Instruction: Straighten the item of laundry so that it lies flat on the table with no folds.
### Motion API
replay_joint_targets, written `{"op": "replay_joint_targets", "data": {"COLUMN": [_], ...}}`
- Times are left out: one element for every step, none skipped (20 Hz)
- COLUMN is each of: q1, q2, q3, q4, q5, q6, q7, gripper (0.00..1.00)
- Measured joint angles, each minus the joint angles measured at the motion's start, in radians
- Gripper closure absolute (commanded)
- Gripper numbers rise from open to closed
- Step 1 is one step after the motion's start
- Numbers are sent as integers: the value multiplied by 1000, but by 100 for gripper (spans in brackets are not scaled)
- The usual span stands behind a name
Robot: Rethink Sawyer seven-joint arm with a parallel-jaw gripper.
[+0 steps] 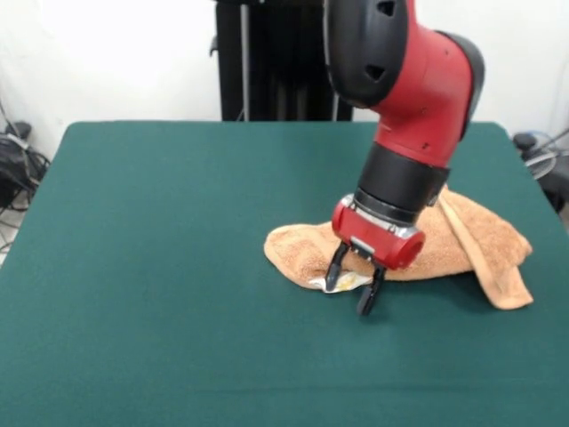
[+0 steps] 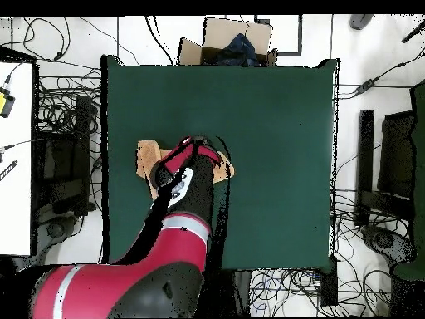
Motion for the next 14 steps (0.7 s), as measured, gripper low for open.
{"op": "replay_joint_targets", "data": {"q1": [-7, -17, -23, -28, -38, -49, -61, -84, -92, -103, -110, -123, -141, -151], "q2": [-2, -5, -8, -11, -17, -22, -27, -38, -41, -46, -49, -53, -62, -66], "q3": [9, 23, 30, 37, 49, 60, 73, 98, 107, 118, 126, 139, 159, 169], "q4": [1, 2, 4, 6, 10, 15, 19, 26, 29, 33, 36, 41, 49, 53], "q5": [-2, -6, -8, -9, -14, -20, -25, -36, -40, -45, -47, -53, -62, -69], "q6": [0, 0, 0, 0, 0, 0, 0, 0, 0, 0, 0, 0, 0, 0], "q7": [-1, -3, -5, -6, -10, -11, -14, -22, -26, -34, -42, -55, -78, -95], "gripper": [0, 0, 0, 0, 0, 0, 0, 0, 0, 0, 0, 0, 0, 0]}}
